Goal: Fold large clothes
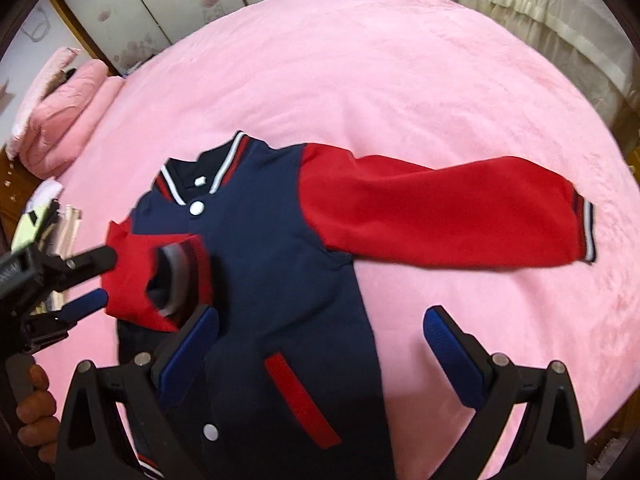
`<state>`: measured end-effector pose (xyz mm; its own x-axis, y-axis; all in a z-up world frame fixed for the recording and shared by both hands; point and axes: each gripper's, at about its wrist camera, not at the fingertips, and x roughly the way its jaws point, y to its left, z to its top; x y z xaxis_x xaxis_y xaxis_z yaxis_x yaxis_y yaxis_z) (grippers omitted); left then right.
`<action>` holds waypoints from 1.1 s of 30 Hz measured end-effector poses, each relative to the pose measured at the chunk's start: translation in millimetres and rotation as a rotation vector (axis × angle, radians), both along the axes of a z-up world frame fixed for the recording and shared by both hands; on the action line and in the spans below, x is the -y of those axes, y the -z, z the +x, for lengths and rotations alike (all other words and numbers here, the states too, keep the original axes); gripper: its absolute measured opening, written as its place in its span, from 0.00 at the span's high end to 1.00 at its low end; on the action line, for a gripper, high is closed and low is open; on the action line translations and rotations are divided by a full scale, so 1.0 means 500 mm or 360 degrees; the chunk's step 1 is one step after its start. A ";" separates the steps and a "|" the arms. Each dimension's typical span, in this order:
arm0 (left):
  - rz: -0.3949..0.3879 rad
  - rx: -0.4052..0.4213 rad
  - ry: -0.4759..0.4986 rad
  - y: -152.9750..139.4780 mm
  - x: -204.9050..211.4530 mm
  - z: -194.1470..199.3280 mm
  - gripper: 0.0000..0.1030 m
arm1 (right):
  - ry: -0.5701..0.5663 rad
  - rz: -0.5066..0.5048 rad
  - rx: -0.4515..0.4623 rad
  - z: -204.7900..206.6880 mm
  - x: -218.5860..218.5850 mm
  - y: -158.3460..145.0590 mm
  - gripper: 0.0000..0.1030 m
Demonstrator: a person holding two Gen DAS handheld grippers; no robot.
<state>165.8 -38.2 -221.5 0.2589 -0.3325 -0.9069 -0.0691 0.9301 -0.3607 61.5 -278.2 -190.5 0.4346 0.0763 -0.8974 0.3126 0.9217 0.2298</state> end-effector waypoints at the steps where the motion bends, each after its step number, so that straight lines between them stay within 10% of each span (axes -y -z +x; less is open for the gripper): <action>1: 0.0041 0.0002 -0.0008 0.003 -0.017 0.003 0.28 | -0.0022 0.0050 0.0017 0.006 -0.002 0.002 0.01; 9: 0.0275 -0.0019 -0.0182 0.042 -0.116 0.054 0.28 | -0.0059 0.0414 -0.0097 0.076 -0.066 0.077 0.19; 12: 0.0293 -0.0032 -0.0218 0.057 -0.145 0.067 0.28 | -0.0028 0.0369 -0.0206 0.106 -0.071 0.115 0.43; 14: 0.0305 -0.0042 -0.0240 0.064 -0.158 0.068 0.28 | -0.0015 0.0378 -0.0197 0.116 -0.063 0.121 0.88; 21: 0.0345 0.0026 -0.0247 0.053 -0.184 0.060 0.28 | -0.0148 0.0382 0.0317 0.126 -0.023 -0.009 0.89; 26: 0.0482 -0.0031 -0.0197 0.088 -0.180 0.070 0.29 | -0.0039 0.0325 0.0138 0.149 -0.001 0.050 0.80; 28: 0.0518 -0.0054 -0.0187 0.095 -0.179 0.075 0.38 | -0.0001 0.0238 -0.0122 0.157 0.009 0.108 0.79; 33: 0.0409 0.0001 -0.0024 0.092 -0.153 0.071 0.89 | 0.0135 0.0000 0.0082 0.119 0.006 0.043 0.77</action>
<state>201.3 38.3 -267.6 0.2626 -0.0869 -0.9610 -0.0838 0.9901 -0.1124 120.9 -281.1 -212.0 0.4850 0.0373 -0.8737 0.3774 0.8923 0.2476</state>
